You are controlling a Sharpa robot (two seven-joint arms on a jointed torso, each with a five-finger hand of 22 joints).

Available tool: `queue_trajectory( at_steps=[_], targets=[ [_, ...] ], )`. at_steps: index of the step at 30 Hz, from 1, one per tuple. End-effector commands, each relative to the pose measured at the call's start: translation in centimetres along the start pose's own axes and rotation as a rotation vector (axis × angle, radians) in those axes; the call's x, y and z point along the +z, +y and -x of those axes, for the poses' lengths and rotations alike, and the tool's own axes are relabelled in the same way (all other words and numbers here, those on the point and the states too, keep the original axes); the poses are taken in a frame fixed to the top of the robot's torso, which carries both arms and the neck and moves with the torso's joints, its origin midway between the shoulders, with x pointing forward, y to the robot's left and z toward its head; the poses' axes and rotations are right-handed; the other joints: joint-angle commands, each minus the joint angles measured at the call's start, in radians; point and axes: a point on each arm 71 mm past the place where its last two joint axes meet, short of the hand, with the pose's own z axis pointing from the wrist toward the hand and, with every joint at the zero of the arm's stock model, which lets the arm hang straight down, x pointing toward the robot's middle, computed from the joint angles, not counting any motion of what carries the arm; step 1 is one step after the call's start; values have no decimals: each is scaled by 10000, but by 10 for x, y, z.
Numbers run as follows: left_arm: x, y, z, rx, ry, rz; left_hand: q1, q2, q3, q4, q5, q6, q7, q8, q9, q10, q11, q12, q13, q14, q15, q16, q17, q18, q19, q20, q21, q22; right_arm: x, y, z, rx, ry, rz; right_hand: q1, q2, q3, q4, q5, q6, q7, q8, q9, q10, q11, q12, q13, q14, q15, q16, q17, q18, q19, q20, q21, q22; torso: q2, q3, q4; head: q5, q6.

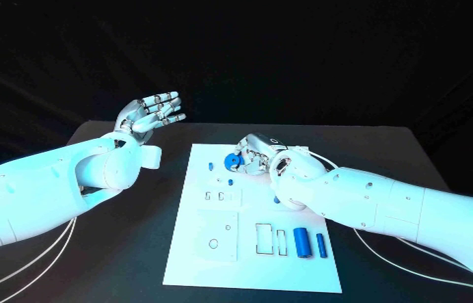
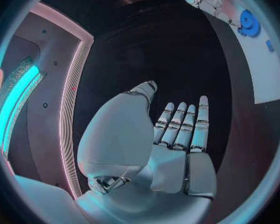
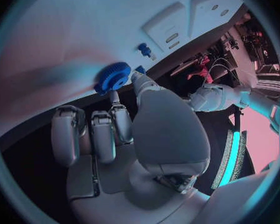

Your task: Assemble the parts on the task board

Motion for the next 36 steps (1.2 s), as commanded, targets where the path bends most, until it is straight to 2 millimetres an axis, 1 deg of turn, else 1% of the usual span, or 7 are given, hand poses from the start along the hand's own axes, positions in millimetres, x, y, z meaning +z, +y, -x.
queue_trajectory(
  at_steps=[1,7,12,17,22,31,36],
  targets=[
    [1,-2,-3,-116,197,-84,126,4,9,-73,19,-3,1152,-37,-13,40,15,-1,8,-47,-6,-28,-9,-105,64,11,11,15,1,0,-4,-147,424,-34,1,90,19,-19,63,-88,2,-52,-10,59,13,40,534,934,77,63,2235,-111,82,6,17,1422,-3,0,-29,13,-28],
    [1,-1,-3,-120,201,-73,126,4,9,-73,19,-3,1152,-37,-13,40,15,-1,8,-47,-6,-28,-9,-105,64,11,11,15,1,-2,-8,-346,638,-287,0,95,22,-15,66,-97,6,-60,-14,56,16,38,532,932,80,59,2224,-110,79,8,12,1419,-23,21,-32,26,-89],
    [1,-1,-2,-119,196,-68,126,4,9,-73,19,-3,1152,-37,-13,40,15,-1,8,-47,-6,-28,-9,-105,64,11,11,15,1,-4,-8,-460,706,-473,-6,90,16,-11,65,-107,9,-67,-17,50,20,33,526,930,82,57,2216,-103,62,9,-12,1400,-19,5,-14,-3,-84],
    [1,-1,-1,-106,170,-68,126,4,9,-73,19,-3,1152,-37,-13,40,15,-1,8,-47,-6,-28,-9,-105,64,11,11,15,1,-5,-8,-530,721,-569,-8,90,15,-9,66,-110,11,-70,-19,44,21,26,519,925,83,49,2194,-100,55,9,-23,1391,-27,25,-25,17,-88],
    [1,-1,-1,-104,167,-68,126,9,14,-77,18,26,1150,-32,-11,89,12,8,14,-35,-7,-24,-21,-105,67,11,6,14,1,-8,-9,-588,790,-660,-8,93,16,-9,69,-113,12,-73,-20,37,22,19,512,923,85,47,2188,-96,43,10,-40,1378,-19,17,-31,1,-79],
    [1,-1,0,-102,163,-72,126,9,14,-77,18,26,1150,-32,-11,89,12,8,14,-35,-7,-24,-21,-105,67,11,6,14,-1,-11,-8,-638,898,-695,-5,102,21,-8,75,-113,14,-76,-22,50,24,34,530,923,87,48,2189,-100,55,12,-24,1392,-15,26,-25,-24,-82],
    [1,-1,0,-103,165,-73,126,9,14,-77,18,26,1150,-32,-11,89,12,8,14,-35,-7,-24,-21,-105,67,11,6,14,-3,-12,-8,-646,945,-686,-3,106,24,-9,79,-108,13,-75,-21,56,25,41,538,923,88,48,2190,-103,61,13,-16,1399,-17,19,-23,-24,-88]
  ],
)
